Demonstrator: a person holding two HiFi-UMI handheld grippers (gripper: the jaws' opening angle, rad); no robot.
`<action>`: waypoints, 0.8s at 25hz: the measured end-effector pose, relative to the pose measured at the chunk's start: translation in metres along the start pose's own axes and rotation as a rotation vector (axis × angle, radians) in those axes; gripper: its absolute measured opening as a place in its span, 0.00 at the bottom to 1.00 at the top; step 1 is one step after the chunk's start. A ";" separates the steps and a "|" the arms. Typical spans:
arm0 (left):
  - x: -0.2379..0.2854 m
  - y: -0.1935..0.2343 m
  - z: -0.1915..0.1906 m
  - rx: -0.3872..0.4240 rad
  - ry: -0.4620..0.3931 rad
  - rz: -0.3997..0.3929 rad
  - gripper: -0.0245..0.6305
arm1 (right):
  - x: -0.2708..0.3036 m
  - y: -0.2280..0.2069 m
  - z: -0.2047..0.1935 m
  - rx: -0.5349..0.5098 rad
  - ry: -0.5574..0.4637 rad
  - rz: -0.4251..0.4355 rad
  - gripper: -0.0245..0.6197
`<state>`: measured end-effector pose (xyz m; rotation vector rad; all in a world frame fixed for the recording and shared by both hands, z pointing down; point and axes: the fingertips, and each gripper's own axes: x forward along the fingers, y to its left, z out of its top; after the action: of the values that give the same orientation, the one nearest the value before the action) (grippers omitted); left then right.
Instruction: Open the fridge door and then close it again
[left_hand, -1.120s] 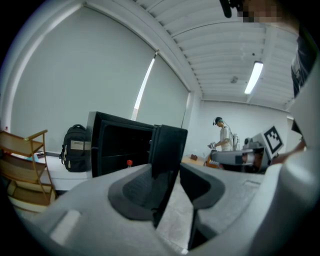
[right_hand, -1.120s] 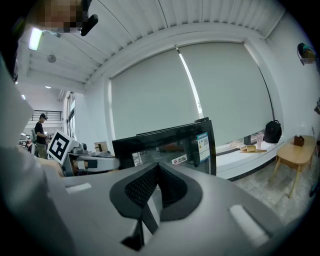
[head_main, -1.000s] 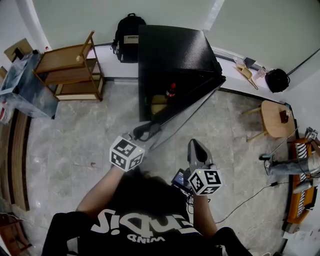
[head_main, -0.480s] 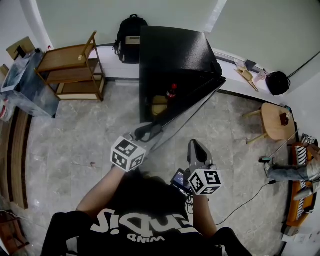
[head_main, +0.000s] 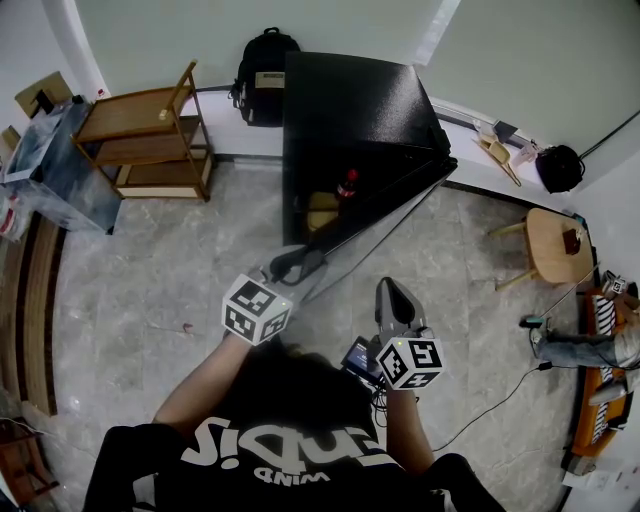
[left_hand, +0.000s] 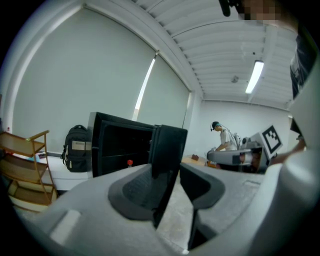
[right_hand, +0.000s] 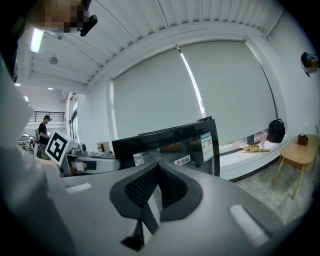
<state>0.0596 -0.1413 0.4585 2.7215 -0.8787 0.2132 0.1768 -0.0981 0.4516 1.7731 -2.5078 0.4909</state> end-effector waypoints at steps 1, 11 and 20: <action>0.000 0.002 0.001 0.002 -0.001 0.002 0.31 | 0.002 0.000 0.000 0.000 0.002 0.001 0.04; 0.003 0.029 0.005 0.006 -0.009 0.008 0.31 | 0.030 -0.001 0.002 0.000 0.012 0.006 0.04; 0.006 0.056 0.011 0.012 -0.012 0.011 0.31 | 0.056 -0.001 0.008 0.006 0.012 -0.001 0.04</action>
<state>0.0319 -0.1917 0.4612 2.7319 -0.8984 0.2053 0.1597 -0.1519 0.4560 1.7678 -2.5005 0.5075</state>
